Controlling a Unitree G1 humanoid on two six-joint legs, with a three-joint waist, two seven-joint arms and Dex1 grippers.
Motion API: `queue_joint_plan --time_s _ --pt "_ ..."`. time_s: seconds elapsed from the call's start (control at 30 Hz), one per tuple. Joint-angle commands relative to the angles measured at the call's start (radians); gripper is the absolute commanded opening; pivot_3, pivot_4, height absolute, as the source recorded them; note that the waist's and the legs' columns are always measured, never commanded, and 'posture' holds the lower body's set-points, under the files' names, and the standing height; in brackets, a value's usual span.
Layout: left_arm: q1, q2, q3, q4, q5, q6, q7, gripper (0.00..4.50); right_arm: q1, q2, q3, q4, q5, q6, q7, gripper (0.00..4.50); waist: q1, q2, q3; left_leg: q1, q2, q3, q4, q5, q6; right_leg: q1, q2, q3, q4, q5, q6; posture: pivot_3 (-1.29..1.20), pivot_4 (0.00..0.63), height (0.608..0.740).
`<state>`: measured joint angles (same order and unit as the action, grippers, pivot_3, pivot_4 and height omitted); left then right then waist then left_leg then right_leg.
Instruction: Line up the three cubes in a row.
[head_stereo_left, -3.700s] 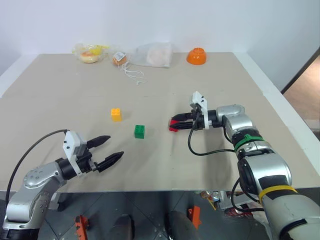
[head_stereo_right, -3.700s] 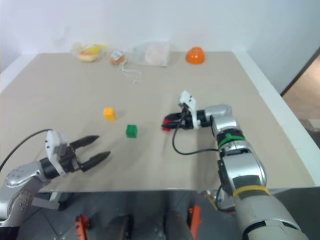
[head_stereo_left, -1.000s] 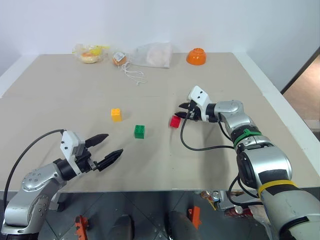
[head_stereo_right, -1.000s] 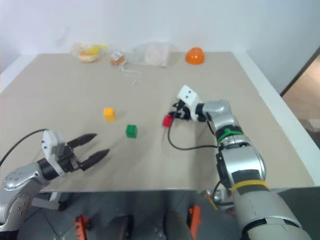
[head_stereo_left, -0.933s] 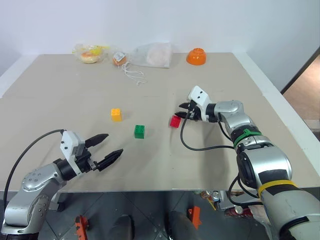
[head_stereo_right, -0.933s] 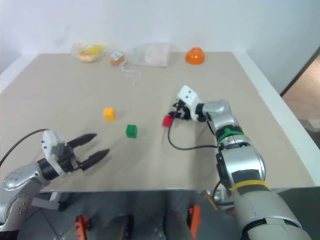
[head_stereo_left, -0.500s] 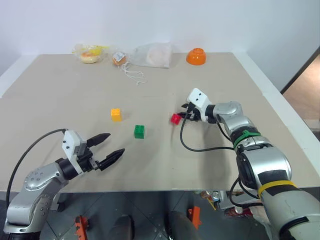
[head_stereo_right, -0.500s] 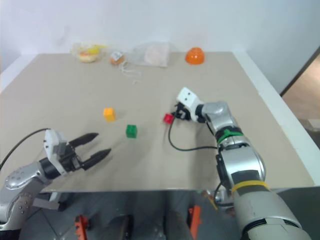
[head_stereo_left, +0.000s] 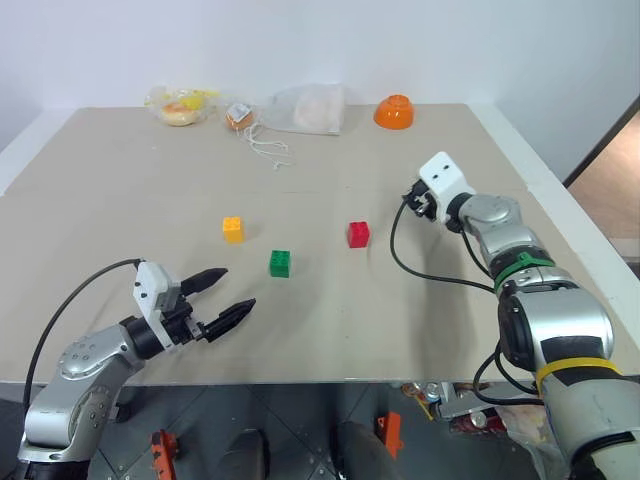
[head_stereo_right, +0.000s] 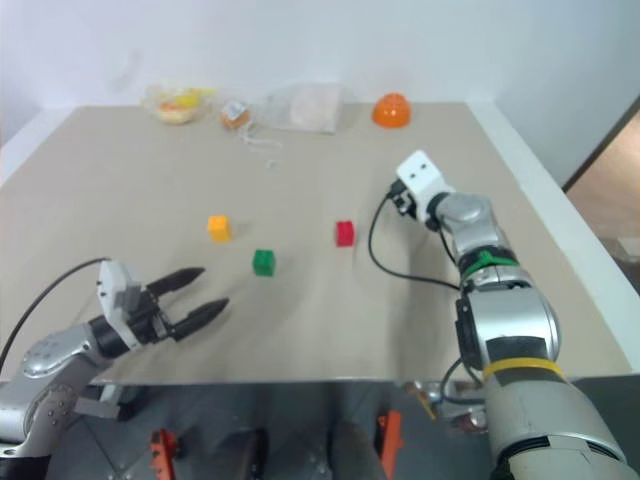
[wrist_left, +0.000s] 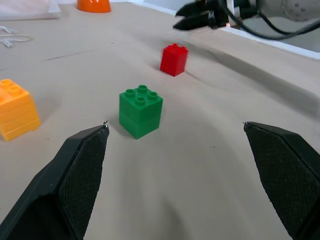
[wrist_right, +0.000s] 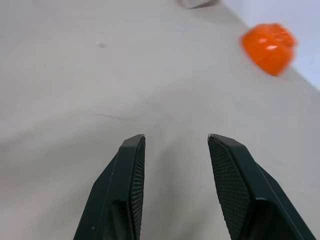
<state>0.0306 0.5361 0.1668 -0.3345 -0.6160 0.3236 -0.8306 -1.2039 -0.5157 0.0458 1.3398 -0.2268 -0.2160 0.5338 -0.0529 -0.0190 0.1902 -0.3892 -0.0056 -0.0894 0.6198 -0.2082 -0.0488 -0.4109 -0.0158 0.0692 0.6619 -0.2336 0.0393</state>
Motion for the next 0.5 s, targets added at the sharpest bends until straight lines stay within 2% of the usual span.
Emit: queue_joint_plan --time_s 0.03,0.17,0.3,0.5 --pt "-0.02 -0.001 0.005 -0.004 0.004 -0.022 -0.006 4.5 -0.033 -0.021 -0.075 -0.023 0.075 0.004 0.021 2.01 -0.002 0.0 0.0 0.0 0.0 0.001 0.0 0.0 0.0 0.0 0.0 0.0 0.0 0.0 0.0 0.0 0.15 0.74" --pt "-0.029 -0.01 0.015 -0.002 -0.001 -0.02 -0.002 4.5 -0.01 -0.017 -0.142 -0.049 0.163 0.046 0.143 2.01 -0.006 0.0 0.0 0.001 0.001 0.003 0.0 0.0 0.0 0.0 0.0 0.002 0.0 0.001 0.001 0.0 0.15 0.74" --pt "-0.009 0.001 0.027 -0.018 -0.008 -0.011 -0.009 4.5 0.133 -0.016 -0.123 -0.184 0.216 0.052 0.404 2.01 -0.013 -0.001 -0.001 0.001 0.001 0.004 0.0 0.0 0.0 0.0 0.0 0.003 0.0 0.001 0.002 0.0 0.15 0.74" --pt "-0.027 0.011 0.03 -0.013 -0.01 -0.005 -0.015 4.5 0.278 -0.017 -0.126 -0.443 0.276 0.173 0.456 2.01 -0.016 0.001 0.001 0.0 0.0 0.005 0.001 -0.001 0.001 0.0 -0.001 0.004 -0.001 0.001 0.004 0.0 0.15 0.74"
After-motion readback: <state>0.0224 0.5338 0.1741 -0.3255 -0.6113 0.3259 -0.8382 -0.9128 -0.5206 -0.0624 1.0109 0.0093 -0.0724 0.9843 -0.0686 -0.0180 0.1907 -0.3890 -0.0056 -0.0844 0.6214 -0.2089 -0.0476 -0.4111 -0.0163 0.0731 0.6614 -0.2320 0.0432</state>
